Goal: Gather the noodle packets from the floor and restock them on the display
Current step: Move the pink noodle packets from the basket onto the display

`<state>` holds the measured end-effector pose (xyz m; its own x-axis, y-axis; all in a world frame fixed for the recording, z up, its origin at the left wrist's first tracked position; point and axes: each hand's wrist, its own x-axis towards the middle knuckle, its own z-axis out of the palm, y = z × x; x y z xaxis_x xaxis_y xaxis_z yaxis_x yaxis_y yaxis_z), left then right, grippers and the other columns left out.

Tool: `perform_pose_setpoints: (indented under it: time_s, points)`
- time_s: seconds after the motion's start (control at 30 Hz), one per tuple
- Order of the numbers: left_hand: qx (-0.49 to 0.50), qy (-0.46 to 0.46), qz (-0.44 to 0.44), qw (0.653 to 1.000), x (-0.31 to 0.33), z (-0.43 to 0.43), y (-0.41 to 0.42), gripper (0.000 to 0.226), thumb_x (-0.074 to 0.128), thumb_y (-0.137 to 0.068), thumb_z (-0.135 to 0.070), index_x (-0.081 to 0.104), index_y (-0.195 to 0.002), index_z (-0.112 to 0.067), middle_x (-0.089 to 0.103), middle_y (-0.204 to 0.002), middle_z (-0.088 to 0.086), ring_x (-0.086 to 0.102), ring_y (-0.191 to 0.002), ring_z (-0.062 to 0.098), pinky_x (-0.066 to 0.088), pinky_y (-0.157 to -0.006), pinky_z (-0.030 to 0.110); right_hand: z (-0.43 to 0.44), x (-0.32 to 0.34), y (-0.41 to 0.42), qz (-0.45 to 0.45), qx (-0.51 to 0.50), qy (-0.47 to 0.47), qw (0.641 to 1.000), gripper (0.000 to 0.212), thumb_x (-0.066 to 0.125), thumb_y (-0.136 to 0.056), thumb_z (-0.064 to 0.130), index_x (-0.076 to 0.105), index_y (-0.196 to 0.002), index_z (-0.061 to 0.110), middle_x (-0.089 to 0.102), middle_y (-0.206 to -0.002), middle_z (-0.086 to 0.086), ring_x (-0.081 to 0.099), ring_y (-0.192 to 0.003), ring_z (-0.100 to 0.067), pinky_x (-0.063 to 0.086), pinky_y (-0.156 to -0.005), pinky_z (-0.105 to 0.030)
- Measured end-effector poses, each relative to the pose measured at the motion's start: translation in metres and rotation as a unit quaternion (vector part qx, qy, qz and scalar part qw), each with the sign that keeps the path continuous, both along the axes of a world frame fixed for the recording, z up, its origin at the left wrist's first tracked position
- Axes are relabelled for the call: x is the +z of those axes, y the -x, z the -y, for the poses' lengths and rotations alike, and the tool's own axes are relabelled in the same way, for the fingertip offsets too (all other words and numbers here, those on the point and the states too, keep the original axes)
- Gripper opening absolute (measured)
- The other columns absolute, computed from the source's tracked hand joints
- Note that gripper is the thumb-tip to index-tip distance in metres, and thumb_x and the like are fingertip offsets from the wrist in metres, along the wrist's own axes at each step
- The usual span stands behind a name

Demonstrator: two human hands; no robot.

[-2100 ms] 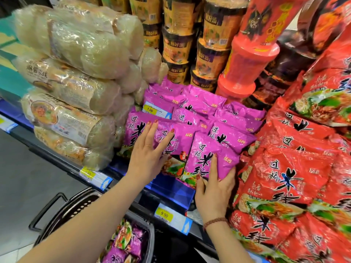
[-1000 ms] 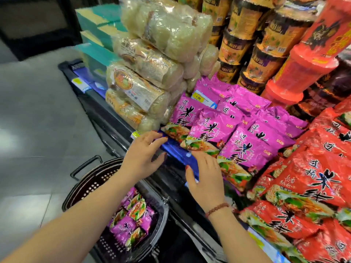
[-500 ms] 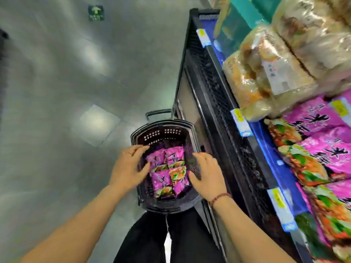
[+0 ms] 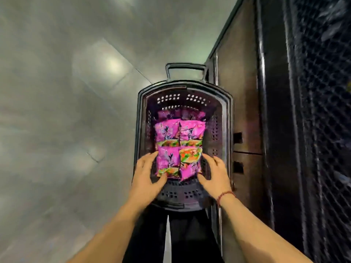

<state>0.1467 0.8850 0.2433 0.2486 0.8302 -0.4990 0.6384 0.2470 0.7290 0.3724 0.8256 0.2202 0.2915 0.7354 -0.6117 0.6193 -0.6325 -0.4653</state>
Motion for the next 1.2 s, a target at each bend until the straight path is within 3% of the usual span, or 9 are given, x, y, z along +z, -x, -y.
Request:
perform_pose_setpoints:
  time_s: [0.2, 0.4, 0.57, 0.63, 0.7, 0.8, 0.97, 1.1, 1.2]
  points:
    - [0.048, 0.087, -0.008, 0.995, -0.121, 0.005, -0.025, 0.081, 0.079, -0.080, -0.022, 0.034, -0.147, -0.025, 0.039, -0.144, 0.007, 0.030, -0.125, 0.004, 0.019, -0.100, 0.012, 0.001, -0.120, -0.008, -0.055, -0.102, 0.022, 0.993, 0.075, 0.073, -0.080, 0.016, 0.038, -0.145, 0.027, 0.037, -0.143, -0.008, 0.032, -0.136, -0.024, 0.029, -0.111, -0.032]
    - [0.057, 0.163, -0.060, 0.983, -0.230, 0.006, -0.037, 0.091, 0.082, -0.075, -0.026, 0.030, -0.150, -0.034, 0.030, -0.147, 0.016, 0.030, -0.139, 0.026, 0.022, -0.104, 0.017, 0.008, -0.213, -0.021, -0.065, -0.064, 0.074, 0.993, 0.086, 0.072, -0.078, 0.011, 0.028, -0.148, 0.036, 0.033, -0.141, -0.015, 0.032, -0.133, -0.028, 0.025, -0.101, -0.023]
    - [0.009, 0.203, -0.080, 0.976, -0.284, 0.010, -0.044, 0.096, 0.079, -0.079, -0.025, 0.018, -0.145, -0.057, 0.016, -0.151, 0.004, 0.051, -0.109, 0.008, 0.028, -0.109, 0.022, 0.010, -0.258, -0.021, -0.105, -0.067, 0.098, 0.987, 0.094, 0.075, -0.075, 0.012, 0.024, -0.146, 0.046, 0.032, -0.137, -0.015, 0.031, -0.133, -0.027, 0.024, -0.107, -0.025]
    - [-0.005, 0.170, -0.125, 0.978, -0.301, 0.010, -0.046, 0.101, 0.078, -0.079, -0.025, 0.009, -0.140, -0.065, 0.005, -0.158, 0.009, 0.044, -0.127, 0.017, 0.030, -0.110, 0.028, 0.010, -0.272, -0.020, -0.116, -0.069, 0.093, 0.986, 0.097, 0.077, -0.074, 0.016, 0.021, -0.147, 0.046, 0.032, -0.140, -0.015, 0.031, -0.134, -0.029, 0.025, -0.112, -0.031]
    - [-0.021, 0.153, -0.146, 0.977, -0.310, 0.013, -0.045, 0.100, 0.078, -0.077, -0.037, 0.008, -0.145, -0.058, 0.005, -0.159, 0.012, 0.024, -0.142, 0.031, 0.030, -0.110, 0.034, 0.011, -0.283, -0.020, -0.136, -0.079, 0.095, 0.983, 0.101, 0.078, -0.074, 0.018, 0.015, -0.149, 0.046, 0.030, -0.144, -0.014, 0.030, -0.135, -0.031, 0.025, -0.112, -0.034]
    - [-0.023, 0.147, -0.106, 0.983, -0.317, 0.014, -0.038, 0.102, 0.076, -0.069, -0.057, 0.006, -0.143, -0.063, 0.024, -0.156, 0.010, 0.038, -0.136, 0.033, 0.039, -0.103, 0.034, 0.011, -0.287, -0.020, -0.140, -0.071, 0.084, 0.984, 0.102, 0.078, -0.076, 0.020, 0.012, -0.150, 0.044, 0.033, -0.147, -0.009, 0.032, -0.131, -0.030, 0.026, -0.108, -0.034]
    - [0.035, 0.128, -0.106, 0.986, -0.303, 0.009, -0.043, 0.093, 0.077, -0.082, -0.016, 0.022, -0.140, -0.063, 0.039, -0.133, 0.002, 0.045, -0.122, 0.020, 0.043, -0.092, 0.030, 0.004, -0.272, -0.018, -0.139, -0.110, 0.050, 0.983, 0.096, 0.080, -0.074, 0.016, 0.024, -0.149, 0.039, 0.040, -0.147, 0.000, 0.034, -0.135, -0.023, 0.028, -0.105, -0.026]
    - [0.041, 0.121, -0.086, 0.988, -0.256, -0.004, -0.044, 0.089, 0.077, -0.080, -0.016, 0.030, -0.143, -0.055, 0.039, -0.115, 0.001, 0.046, -0.104, 0.014, 0.037, -0.093, 0.020, 0.000, -0.235, -0.010, -0.135, -0.159, 0.022, 0.978, 0.094, 0.083, -0.068, 0.018, 0.033, -0.144, 0.043, 0.046, -0.140, -0.002, 0.041, -0.131, -0.019, 0.033, -0.100, -0.024]
    - [0.041, 0.071, -0.046, 0.996, -0.202, -0.017, -0.040, 0.088, 0.081, -0.076, -0.014, 0.036, -0.146, -0.044, 0.049, -0.110, 0.008, 0.045, -0.088, 0.006, 0.030, -0.076, -0.001, -0.007, -0.183, -0.005, -0.135, -0.185, -0.050, 0.972, 0.090, 0.083, -0.068, 0.018, 0.037, -0.141, 0.044, 0.050, -0.130, 0.009, 0.044, -0.126, -0.015, 0.036, -0.099, -0.026]
